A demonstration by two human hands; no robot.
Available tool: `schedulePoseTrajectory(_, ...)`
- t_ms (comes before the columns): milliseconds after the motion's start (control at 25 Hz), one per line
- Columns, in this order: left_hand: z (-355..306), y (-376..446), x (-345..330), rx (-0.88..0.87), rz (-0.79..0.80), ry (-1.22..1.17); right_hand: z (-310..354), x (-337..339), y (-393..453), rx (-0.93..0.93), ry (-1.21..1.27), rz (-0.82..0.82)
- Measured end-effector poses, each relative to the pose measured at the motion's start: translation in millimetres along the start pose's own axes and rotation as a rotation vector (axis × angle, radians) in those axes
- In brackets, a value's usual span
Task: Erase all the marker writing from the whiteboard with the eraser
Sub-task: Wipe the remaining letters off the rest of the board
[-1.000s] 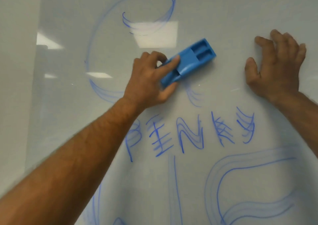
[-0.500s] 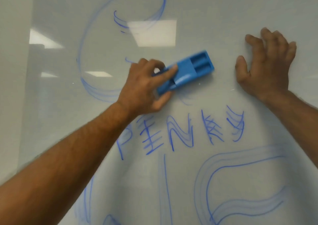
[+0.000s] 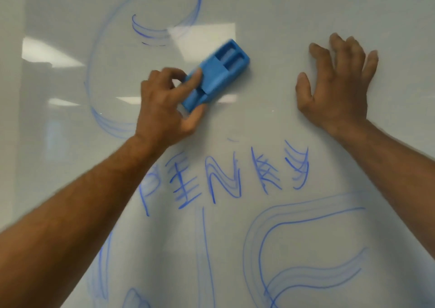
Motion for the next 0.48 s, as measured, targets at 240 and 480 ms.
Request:
schedulePoseTrajectory(240,-37.8,-35.4,-1.2,-0.431,0.337,-0.041,0.6,3.1,0.3,0.001,0.011,0.028)
schedulePoseTrajectory(480,15.1,-3.8,21.9,0.019,0.070,0.079,2.4,4.8,0.1,0.010,0.012,0.039)
Point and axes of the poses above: each hand's wrist, its own y-axis towards the middle knuckle, its own x-axis out of the back of the hand, z = x × y, the point moved 3 cm from there along y, towards the middle knuckle, and after that the axes turned 13 degrees about -y, right-handed, at the moved point
